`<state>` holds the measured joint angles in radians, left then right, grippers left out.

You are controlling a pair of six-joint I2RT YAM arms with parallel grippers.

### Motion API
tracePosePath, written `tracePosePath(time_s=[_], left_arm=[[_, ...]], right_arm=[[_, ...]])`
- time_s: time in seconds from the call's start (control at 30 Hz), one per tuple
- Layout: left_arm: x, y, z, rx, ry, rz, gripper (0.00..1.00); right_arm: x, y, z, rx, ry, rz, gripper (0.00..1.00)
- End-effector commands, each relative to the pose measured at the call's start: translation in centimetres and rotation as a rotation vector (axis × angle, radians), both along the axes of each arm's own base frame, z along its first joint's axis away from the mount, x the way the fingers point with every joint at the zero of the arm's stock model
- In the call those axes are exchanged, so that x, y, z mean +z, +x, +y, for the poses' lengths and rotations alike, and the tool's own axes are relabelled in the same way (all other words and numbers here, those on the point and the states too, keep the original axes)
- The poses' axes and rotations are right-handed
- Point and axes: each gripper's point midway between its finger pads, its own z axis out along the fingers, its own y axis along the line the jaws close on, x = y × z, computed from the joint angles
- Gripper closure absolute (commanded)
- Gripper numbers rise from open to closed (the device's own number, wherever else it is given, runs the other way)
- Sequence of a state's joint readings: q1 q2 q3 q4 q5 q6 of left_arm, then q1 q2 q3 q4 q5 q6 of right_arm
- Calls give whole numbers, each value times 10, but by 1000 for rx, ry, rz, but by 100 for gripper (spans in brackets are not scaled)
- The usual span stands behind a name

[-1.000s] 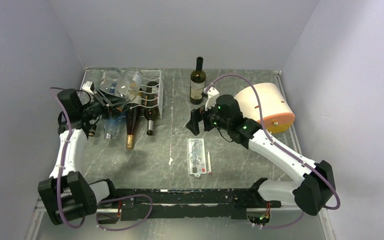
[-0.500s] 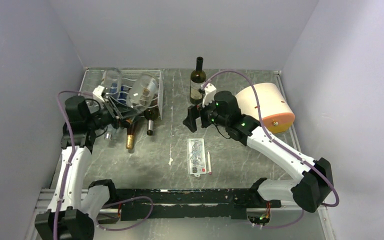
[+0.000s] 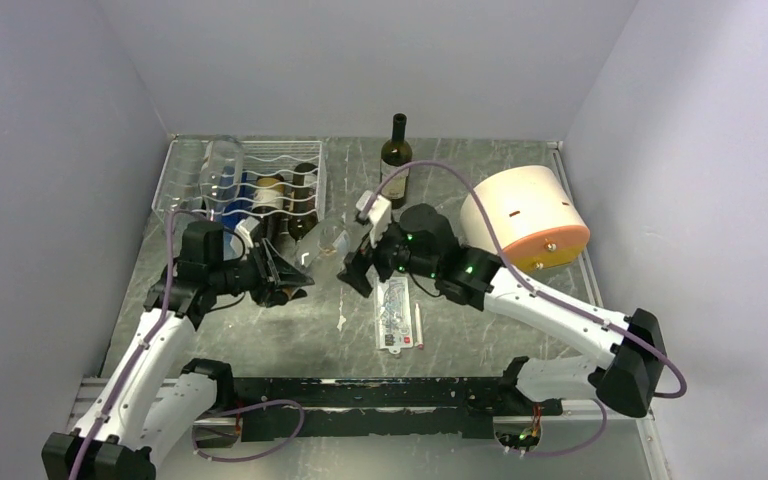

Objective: Take the wine bottle off the wine rack

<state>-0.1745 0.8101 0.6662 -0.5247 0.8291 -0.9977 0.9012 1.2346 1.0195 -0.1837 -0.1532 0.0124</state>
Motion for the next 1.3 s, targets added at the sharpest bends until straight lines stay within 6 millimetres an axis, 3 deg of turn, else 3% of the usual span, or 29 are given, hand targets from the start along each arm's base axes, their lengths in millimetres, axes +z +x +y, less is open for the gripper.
tracePosePath(time_s=[0.0, 0.17, 0.33, 0.43, 0.73, 1.03, 1.27], left_arm=[[33, -7, -8, -64, -20, -214, 93], [18, -19, -10, -100, 29, -150, 93], [2, -25, -10, -139, 91, -104, 93], [-2, -27, -11, -162, 119, -86, 93], [-9, -33, -24, -241, 171, -59, 92], [-2, -30, -27, -280, 229, -83, 63], [15, -30, -34, -294, 165, -129, 51]], right_arm=[[20, -21, 33, 183, 26, -225, 0], [7, -59, 69, 471, 58, -367, 0], [-25, -86, 91, 689, 36, -471, 3], [-39, -86, 99, 703, 33, -517, 2], [-58, -75, 122, 702, 7, -616, 1], [-70, -74, 124, 686, 23, -615, 6], [-65, -75, 124, 643, 90, -603, 16]])
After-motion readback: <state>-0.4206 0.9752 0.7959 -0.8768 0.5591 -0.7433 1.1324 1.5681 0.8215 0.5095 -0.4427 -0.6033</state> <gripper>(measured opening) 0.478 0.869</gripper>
